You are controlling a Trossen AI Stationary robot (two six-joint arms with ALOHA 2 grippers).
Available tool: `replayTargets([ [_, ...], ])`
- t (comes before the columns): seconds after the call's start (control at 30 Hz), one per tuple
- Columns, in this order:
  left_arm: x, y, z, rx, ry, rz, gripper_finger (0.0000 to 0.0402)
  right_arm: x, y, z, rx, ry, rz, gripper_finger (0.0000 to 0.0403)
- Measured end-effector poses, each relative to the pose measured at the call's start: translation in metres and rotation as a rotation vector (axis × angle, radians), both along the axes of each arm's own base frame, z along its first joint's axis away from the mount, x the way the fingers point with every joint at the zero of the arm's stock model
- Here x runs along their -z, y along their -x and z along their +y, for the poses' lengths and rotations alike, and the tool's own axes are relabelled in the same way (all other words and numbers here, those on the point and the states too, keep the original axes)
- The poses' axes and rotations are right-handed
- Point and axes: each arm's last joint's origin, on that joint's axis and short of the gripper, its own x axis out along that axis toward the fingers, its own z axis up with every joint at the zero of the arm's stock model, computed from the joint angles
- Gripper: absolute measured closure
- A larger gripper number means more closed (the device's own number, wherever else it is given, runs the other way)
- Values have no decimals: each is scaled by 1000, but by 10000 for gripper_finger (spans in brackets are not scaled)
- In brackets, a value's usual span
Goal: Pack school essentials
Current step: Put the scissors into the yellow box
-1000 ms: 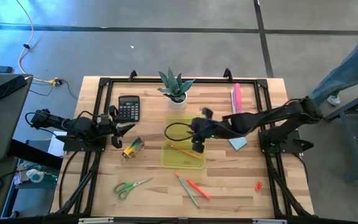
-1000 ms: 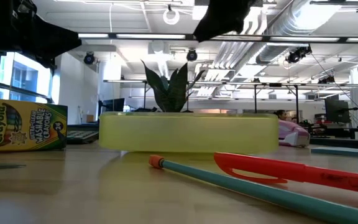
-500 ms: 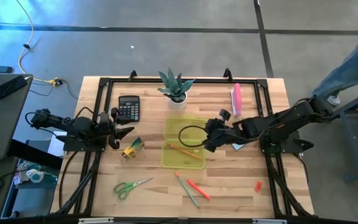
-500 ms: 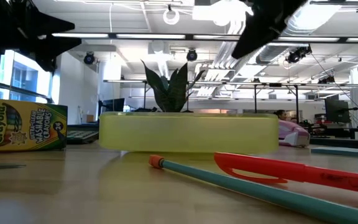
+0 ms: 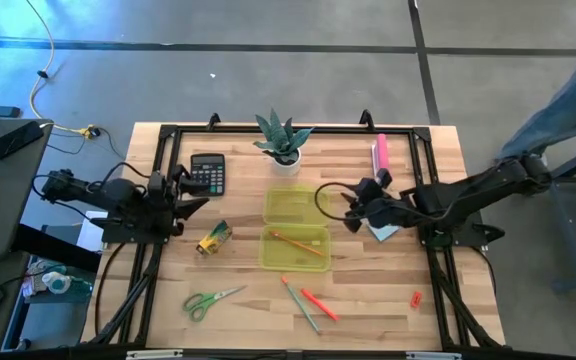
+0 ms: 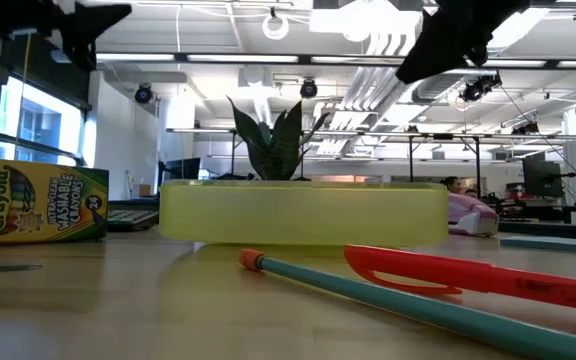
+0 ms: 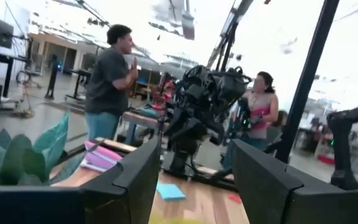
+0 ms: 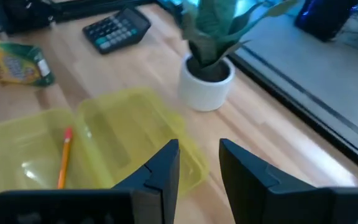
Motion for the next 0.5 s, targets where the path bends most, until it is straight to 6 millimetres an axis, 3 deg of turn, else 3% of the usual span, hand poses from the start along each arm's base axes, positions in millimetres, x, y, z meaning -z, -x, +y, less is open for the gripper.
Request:
replayTargets([
  [0.3, -41, -22, -3, -22, 12, 342, 216, -2, 4, -1, 7, 9, 3, 297],
  [0.5, -54, -40, -9, 9, 76, 650, 216, -1, 4, -1, 3, 3, 13, 297],
])
